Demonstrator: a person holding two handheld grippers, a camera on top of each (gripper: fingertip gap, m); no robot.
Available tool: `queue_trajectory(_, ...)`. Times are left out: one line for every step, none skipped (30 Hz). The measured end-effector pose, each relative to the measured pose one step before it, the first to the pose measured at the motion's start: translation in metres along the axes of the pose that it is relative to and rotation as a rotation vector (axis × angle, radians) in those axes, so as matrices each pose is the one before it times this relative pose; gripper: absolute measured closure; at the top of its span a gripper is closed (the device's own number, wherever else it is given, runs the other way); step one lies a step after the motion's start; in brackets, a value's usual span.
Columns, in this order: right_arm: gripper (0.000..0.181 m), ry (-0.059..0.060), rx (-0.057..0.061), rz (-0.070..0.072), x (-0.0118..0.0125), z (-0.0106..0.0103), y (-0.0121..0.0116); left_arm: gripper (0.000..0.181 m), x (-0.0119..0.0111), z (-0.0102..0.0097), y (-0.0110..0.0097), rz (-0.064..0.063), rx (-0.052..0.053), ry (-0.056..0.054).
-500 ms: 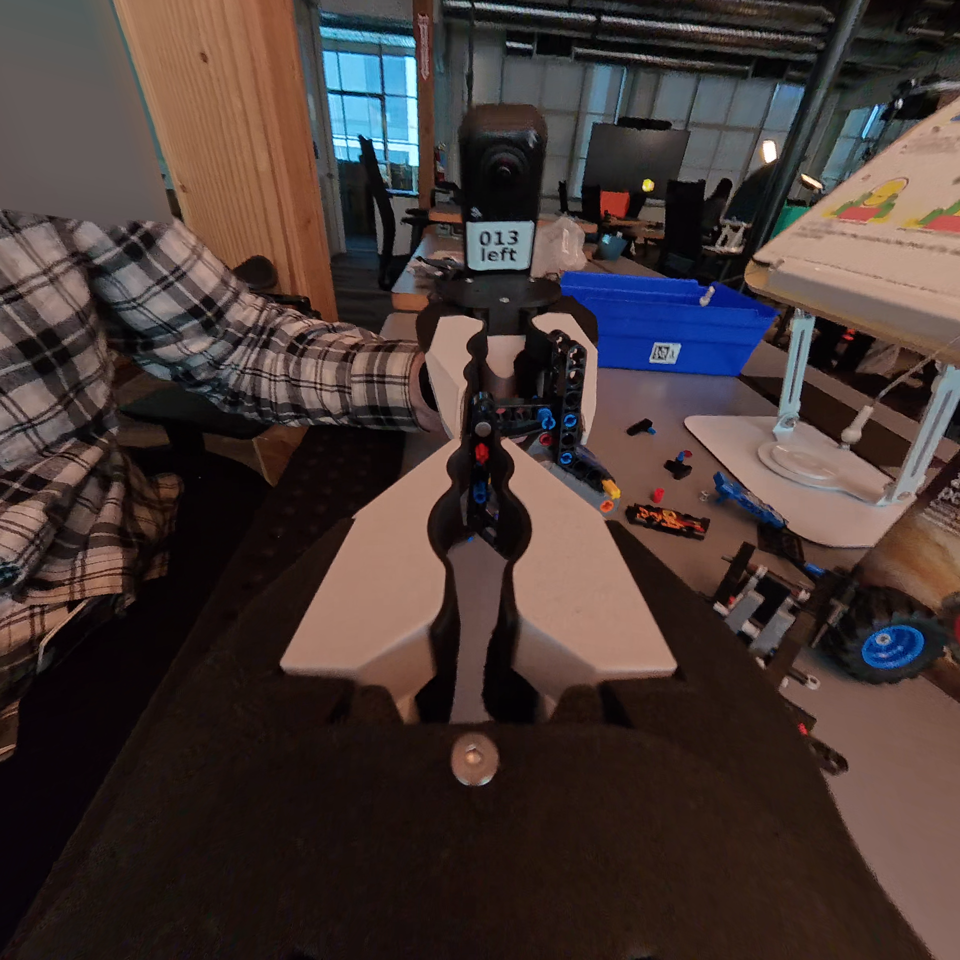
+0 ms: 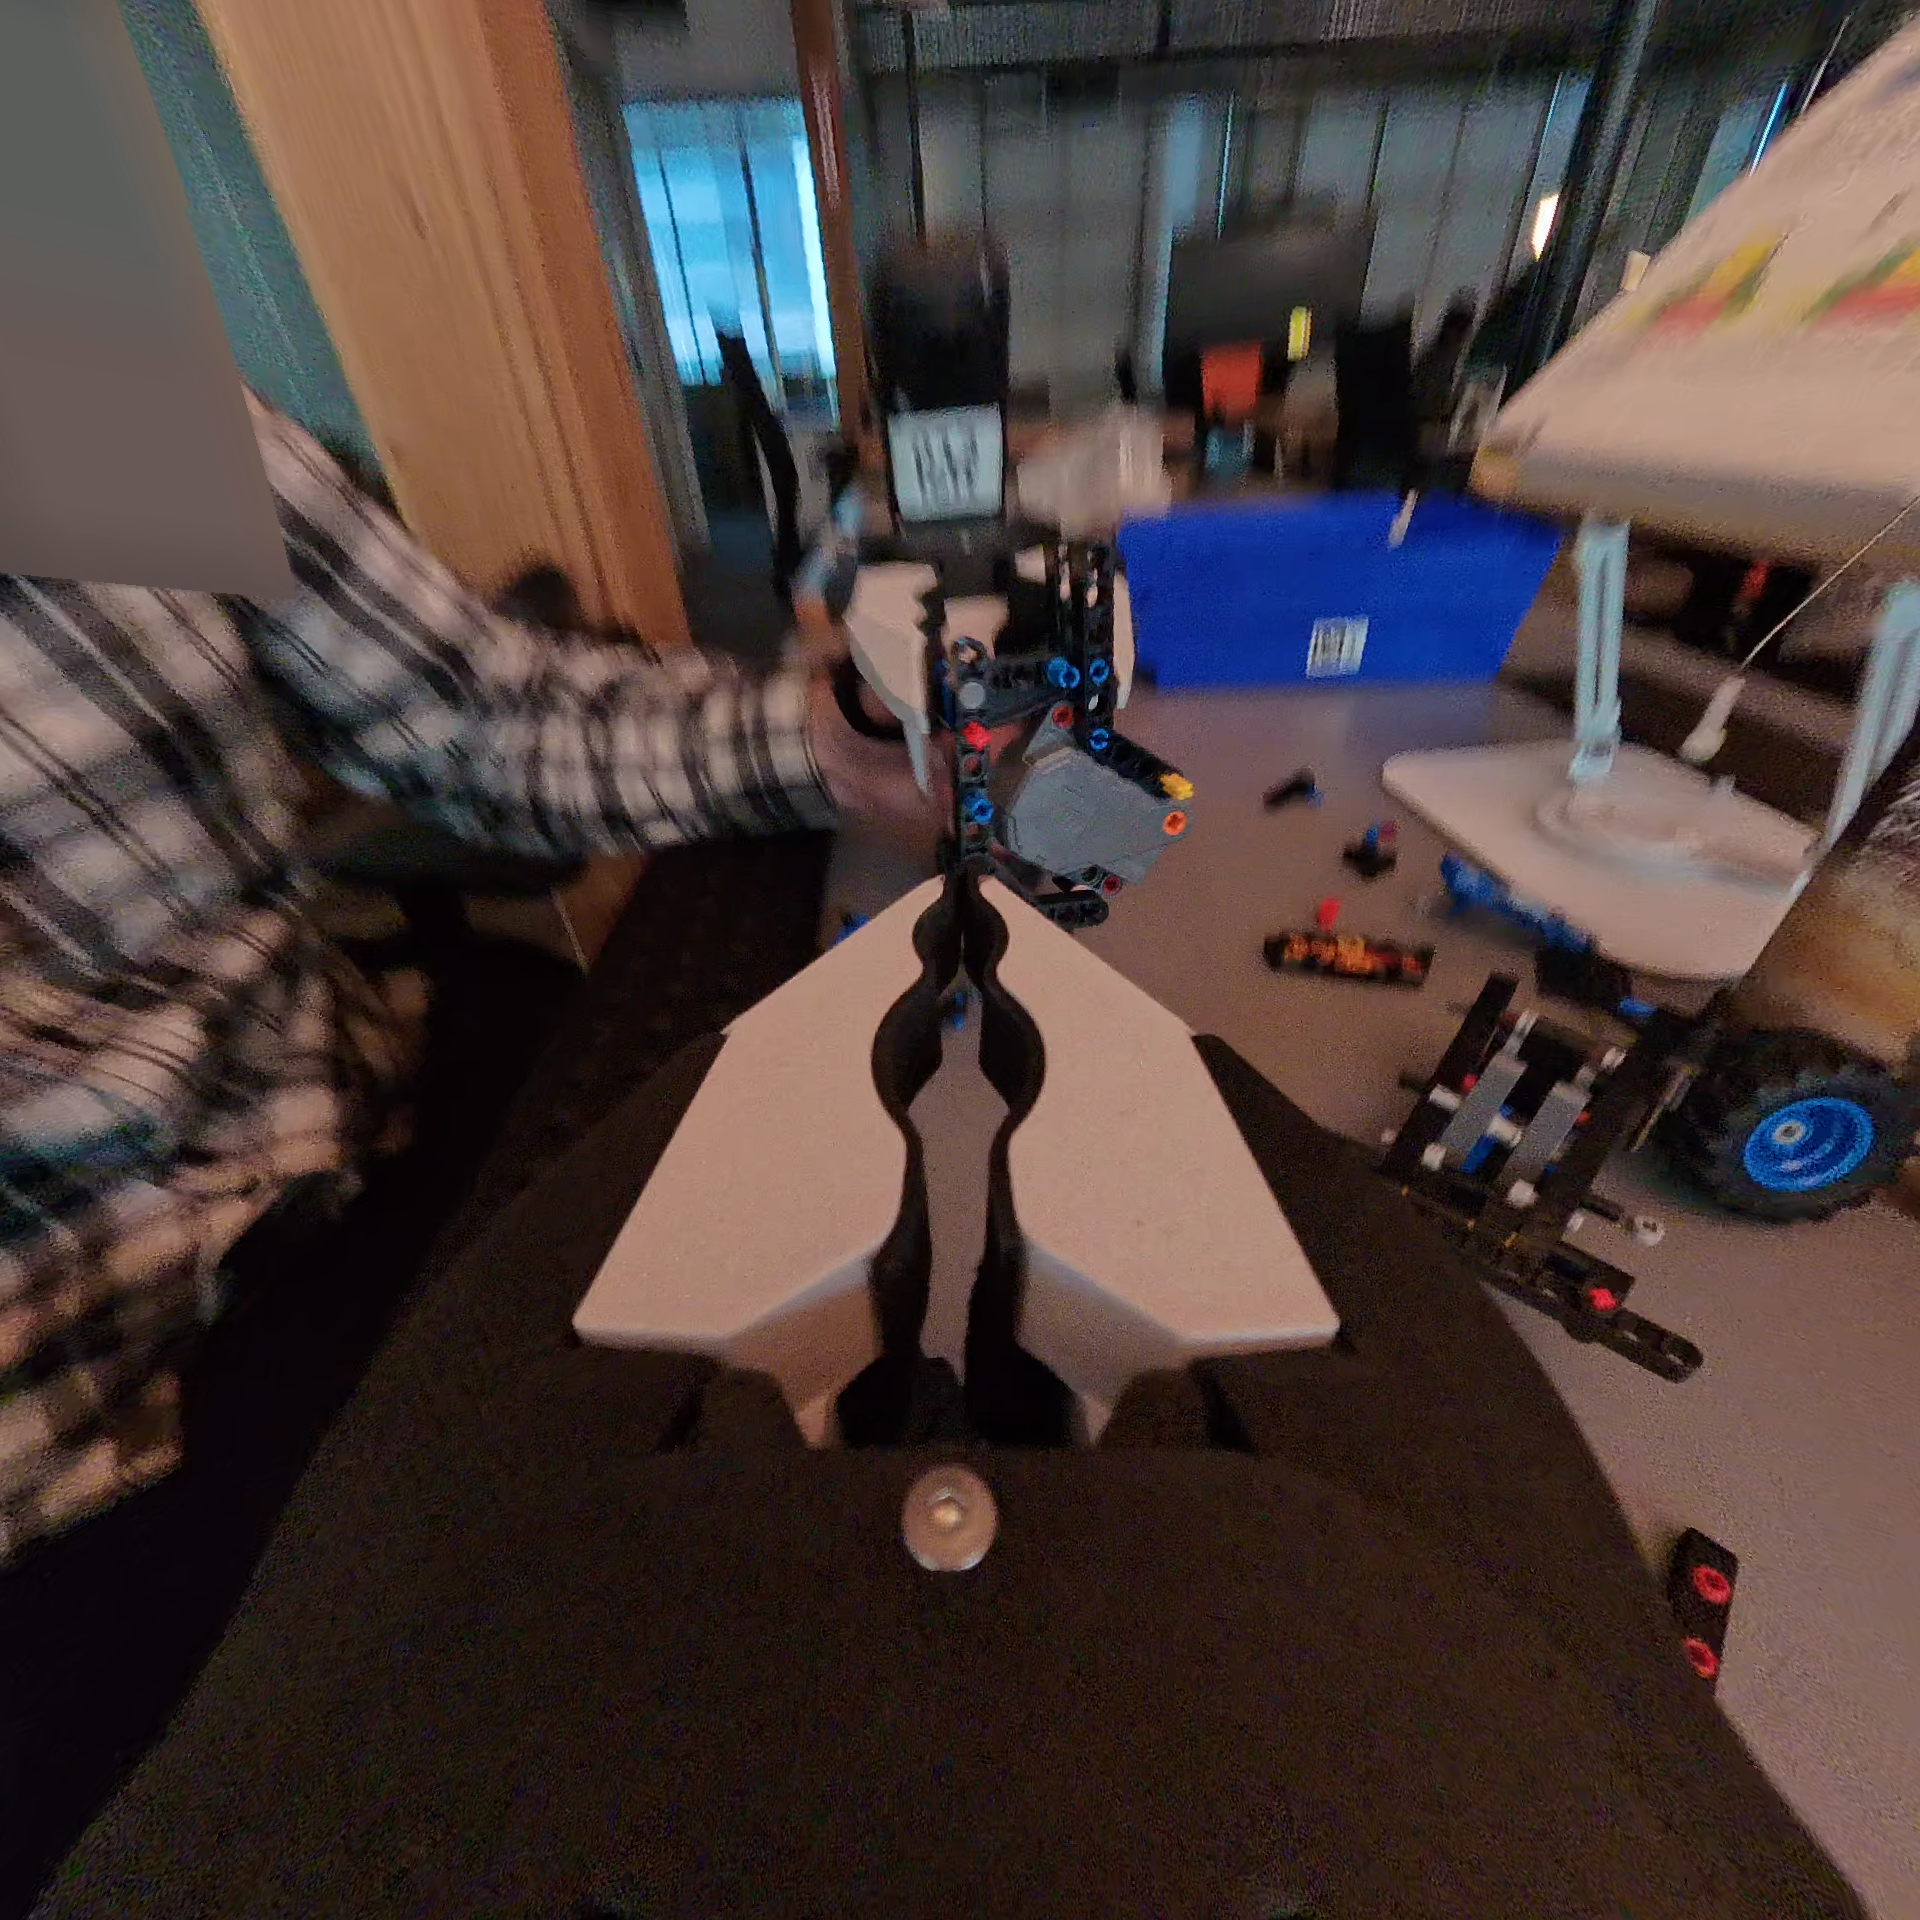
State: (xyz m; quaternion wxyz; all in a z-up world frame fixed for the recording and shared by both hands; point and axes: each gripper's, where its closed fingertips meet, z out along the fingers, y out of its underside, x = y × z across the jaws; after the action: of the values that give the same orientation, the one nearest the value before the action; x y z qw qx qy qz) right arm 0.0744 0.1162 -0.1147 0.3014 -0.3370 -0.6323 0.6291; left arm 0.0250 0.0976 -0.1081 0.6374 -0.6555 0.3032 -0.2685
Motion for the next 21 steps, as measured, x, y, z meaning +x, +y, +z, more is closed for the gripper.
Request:
queue_trajectory(0.181,0.0174,-0.0686,-0.0298,-0.00044,0.01273,0.00978,0.141,0.00203,0.00424,0.00249,0.0420,-0.0229,-0.0003)
queue_trajectory(0.181,0.0166,0.0039,-0.0231,0.00023,0.00512,-0.00172,0.141,-0.00258,-0.00286,-0.00421,-0.0146,0.0340,0.0069)
queue_trajectory(0.176,-0.0004,0.0437,0.0113,0.00067,0.00114,-0.00670,0.141,-0.00033,-0.00381,-0.00411,-0.0713,0.0484,0.0454)
queue_trajectory(0.172,-0.0122,0.0271,0.0120,-0.00121,0.00158,-0.00521,0.141,0.00047,-0.00030,0.00043,-0.0240,0.0098,0.0163)
queue_trajectory(0.168,-0.0006,0.0050,-0.0064,-0.00172,0.00311,-0.00253,0.141,0.00249,0.00325,0.00439,0.0532,-0.0255,-0.0064)
queue_trajectory(0.166,-0.0022,-0.0069,-0.0095,-0.00325,0.00461,-0.00010,0.141,0.00276,0.00387,0.00284,0.0229,-0.0161,0.0017)
queue_trajectory(0.164,0.0012,-0.0125,-0.0051,-0.00330,0.00564,0.00188,0.141,-0.00031,0.00213,-0.00151,-0.0116,0.0128,-0.0050)
queue_trajectory(0.163,0.0326,-0.0117,-0.0099,0.00135,0.00469,0.00216,0.141,-0.00207,-0.00018,-0.00270,0.0027,0.0106,-0.0153)
queue_trajectory(0.166,0.0578,-0.0117,-0.0194,0.00587,0.00185,0.00153,0.141,-0.00233,-0.00132,-0.00155,0.0212,0.0002,-0.0213)
queue_trajectory(0.169,0.0540,-0.0190,-0.0164,0.00609,0.00106,0.00211,0.141,-0.00055,-0.00020,-0.00191,0.0029,0.0124,-0.0101)
queue_trajectory(0.170,0.0077,-0.0115,-0.0051,-0.00083,0.00226,0.00163,0.141,0.00100,0.00102,0.00061,-0.0101,0.0030,0.0031)
queue_trajectory(0.168,0.0138,-0.0204,-0.0012,-0.00018,0.00368,0.00315,0.140,-0.00002,0.00167,0.00248,-0.0023,-0.0081,-0.0027)
queue_trajectory(0.168,0.0428,-0.0268,-0.0139,0.00335,0.00346,0.00364,0.141,-0.00472,0.00083,0.00194,0.0110,-0.0085,-0.0344)
queue_trajectory(0.167,0.0415,-0.0125,-0.0183,0.00276,0.00166,0.00083,0.141,-0.00192,-0.00003,-0.00040,0.0064,0.0027,-0.0121)
queue_trajectory(0.166,0.0372,0.0062,-0.0191,0.00194,0.00015,-0.00225,0.141,-0.00108,-0.00074,-0.00232,-0.0091,0.0118,-0.0060)
queue_trajectory(0.165,0.0541,0.0064,-0.0240,0.00389,-0.00001,-0.00315,0.141,-0.00398,-0.00110,-0.00293,0.0037,0.0144,-0.0319)
queue_trajectory(0.164,0.0590,-0.0097,-0.0188,0.00543,0.00083,-0.00097,0.141,-0.00424,-0.00050,-0.00135,0.0163,0.0031,-0.0389)
queue_trajectory(0.163,0.0338,-0.0100,-0.0086,0.00252,0.00119,-0.00012,0.141,-0.00123,0.00011,-0.00071,0.0212,-0.0012,-0.0223)
queue_trajectory(0.162,0.0238,-0.0048,0.0068,0.00260,0.00059,-0.00071,0.141,-0.00232,0.00010,-0.00111,0.0155,0.0036,-0.0288)
queue_trajectory(0.162,0.0207,-0.0035,0.0049,0.00273,0.00037,-0.00128,0.141,-0.00224,0.00042,-0.00147,0.0020,0.0095,-0.0234)
queue_trajectory(0.162,0.0075,-0.0058,-0.0063,0.00078,0.00060,-0.00048,0.141,-0.00027,0.00054,-0.00029,-0.0081,0.0053,-0.0034)
